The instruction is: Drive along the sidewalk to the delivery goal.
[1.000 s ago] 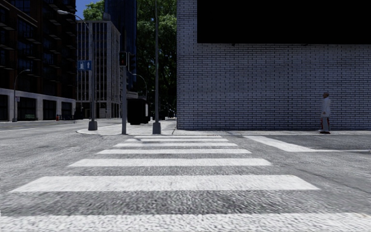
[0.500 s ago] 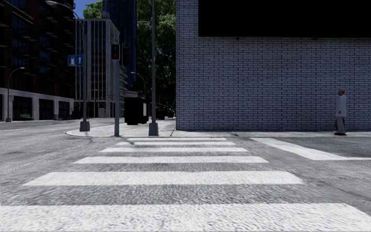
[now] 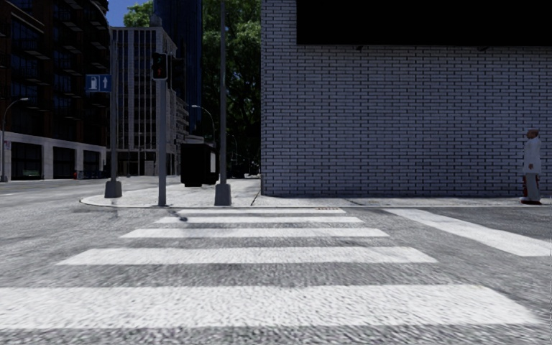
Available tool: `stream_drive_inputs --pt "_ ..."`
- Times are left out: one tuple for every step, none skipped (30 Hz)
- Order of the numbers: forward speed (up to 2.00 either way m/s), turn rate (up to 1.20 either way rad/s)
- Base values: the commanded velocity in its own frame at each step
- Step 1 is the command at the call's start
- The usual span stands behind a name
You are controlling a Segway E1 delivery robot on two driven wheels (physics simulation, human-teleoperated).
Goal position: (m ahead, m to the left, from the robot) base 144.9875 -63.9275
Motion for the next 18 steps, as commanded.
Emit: stream_drive_inputs --pt "1.56 0.0" --pt "1.83 0.0" --pt "1.83 0.0" --pt "1.94 0.0" --pt "1.97 0.0" --pt "1.98 0.0" --pt "1.98 0.0" --pt "1.98 0.0" --pt "1.98 0.0" --pt "1.98 0.0" --pt "1.98 0.0" --pt "1.98 0.0" --pt "1.98 0.0" --pt "1.98 0.0" --pt "1.98 0.06" --pt "1.98 0.13" --pt "1.98 0.13" --pt "1.98 0.21"
